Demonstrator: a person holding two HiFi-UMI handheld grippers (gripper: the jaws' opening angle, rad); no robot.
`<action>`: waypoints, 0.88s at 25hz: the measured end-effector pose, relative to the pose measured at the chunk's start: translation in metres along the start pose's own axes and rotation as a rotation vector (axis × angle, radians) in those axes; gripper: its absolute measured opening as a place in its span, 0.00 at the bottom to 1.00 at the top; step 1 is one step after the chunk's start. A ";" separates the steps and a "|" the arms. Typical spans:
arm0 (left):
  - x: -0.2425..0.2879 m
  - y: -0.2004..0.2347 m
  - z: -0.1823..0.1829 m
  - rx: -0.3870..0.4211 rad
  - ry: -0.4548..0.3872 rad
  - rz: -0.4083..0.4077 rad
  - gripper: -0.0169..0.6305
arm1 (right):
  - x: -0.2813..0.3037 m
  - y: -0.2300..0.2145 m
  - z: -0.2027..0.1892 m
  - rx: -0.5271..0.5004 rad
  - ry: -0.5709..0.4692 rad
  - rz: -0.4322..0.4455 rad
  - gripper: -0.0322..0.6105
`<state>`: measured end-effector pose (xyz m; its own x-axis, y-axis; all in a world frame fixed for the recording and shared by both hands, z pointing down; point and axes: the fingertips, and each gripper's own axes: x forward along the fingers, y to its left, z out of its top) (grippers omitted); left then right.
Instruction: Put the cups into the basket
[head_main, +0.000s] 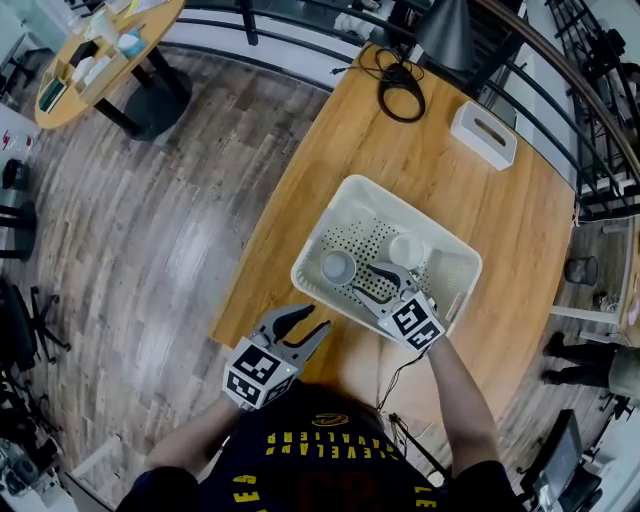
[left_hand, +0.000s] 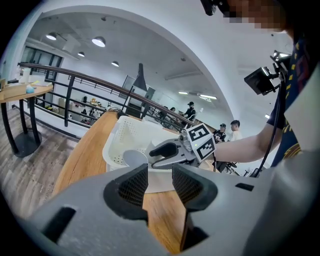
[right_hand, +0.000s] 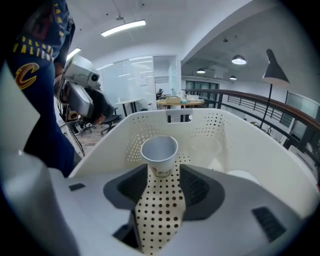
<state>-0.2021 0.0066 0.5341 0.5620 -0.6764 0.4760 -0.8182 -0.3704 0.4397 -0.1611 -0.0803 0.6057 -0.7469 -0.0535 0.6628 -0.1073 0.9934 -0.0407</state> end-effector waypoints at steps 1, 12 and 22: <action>0.001 -0.002 -0.001 0.002 0.006 -0.005 0.25 | -0.005 -0.002 0.002 0.007 -0.014 -0.013 0.36; 0.017 -0.033 -0.004 0.061 0.039 -0.081 0.25 | -0.067 -0.019 0.033 0.169 -0.219 -0.182 0.07; 0.027 -0.076 0.007 0.112 -0.011 -0.075 0.25 | -0.149 -0.014 0.042 0.316 -0.414 -0.280 0.07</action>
<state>-0.1251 0.0121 0.5081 0.6212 -0.6510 0.4362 -0.7827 -0.4885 0.3857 -0.0758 -0.0908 0.4767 -0.8492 -0.4077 0.3356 -0.4801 0.8607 -0.1691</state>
